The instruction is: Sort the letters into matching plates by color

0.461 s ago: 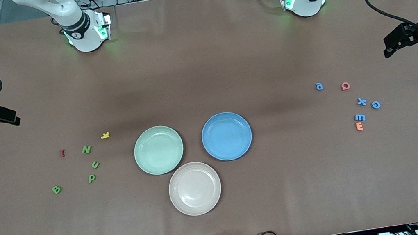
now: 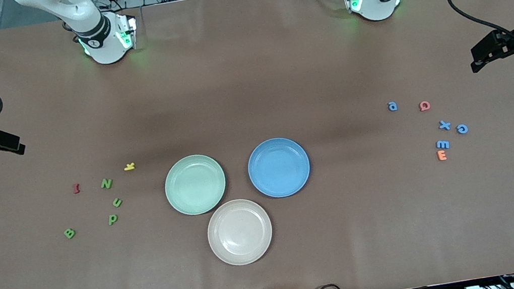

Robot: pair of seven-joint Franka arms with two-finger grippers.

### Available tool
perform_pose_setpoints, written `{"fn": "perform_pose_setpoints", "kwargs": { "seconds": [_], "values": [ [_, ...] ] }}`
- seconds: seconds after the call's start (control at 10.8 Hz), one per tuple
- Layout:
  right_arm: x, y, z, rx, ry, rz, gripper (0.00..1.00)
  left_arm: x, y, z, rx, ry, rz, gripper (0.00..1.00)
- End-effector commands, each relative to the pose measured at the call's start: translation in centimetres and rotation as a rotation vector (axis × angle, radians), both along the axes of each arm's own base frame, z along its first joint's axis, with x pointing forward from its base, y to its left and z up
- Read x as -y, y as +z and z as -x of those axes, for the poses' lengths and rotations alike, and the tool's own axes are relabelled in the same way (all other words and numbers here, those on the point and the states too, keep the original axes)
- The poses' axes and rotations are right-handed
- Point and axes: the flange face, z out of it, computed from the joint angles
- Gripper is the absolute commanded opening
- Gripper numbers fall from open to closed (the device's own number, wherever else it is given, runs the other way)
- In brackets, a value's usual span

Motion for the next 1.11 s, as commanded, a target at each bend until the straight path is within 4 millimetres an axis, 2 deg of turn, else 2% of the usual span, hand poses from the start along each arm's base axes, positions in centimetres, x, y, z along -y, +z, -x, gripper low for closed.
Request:
{"fn": "perform_pose_setpoints", "kwargs": {
  "seconds": [0.0, 0.28, 0.46, 0.65, 0.83, 1.02],
  "values": [
    [0.1, 0.2, 0.1, 0.006, 0.007, 0.003, 1.00, 0.0, -0.6, -0.6, -0.024, 0.026, -0.001, 1.00],
    [0.1, 0.2, 0.1, 0.006, 0.007, 0.003, 1.00, -1.2, -1.8, -0.7, -0.050, 0.054, -0.001, 1.00],
    [0.1, 0.2, 0.2, 0.003, 0.007, 0.003, 1.00, -2.3, -4.2, -1.3, -0.091, 0.064, -0.001, 1.00],
    [0.0, 0.2, 0.2, 0.004, 0.009, 0.003, 1.00, -2.6, -7.0, -2.3, -0.109, 0.061, -0.004, 1.00],
    [0.1, 0.2, 0.2, 0.006, 0.007, 0.003, 1.00, -3.8, -10.3, -1.7, -0.085, 0.068, -0.007, 1.00],
    [0.1, 0.2, 0.2, 0.004, 0.007, 0.003, 1.00, -4.1, -14.4, -1.2, -0.081, 0.048, -0.010, 1.00]
  ]
}}
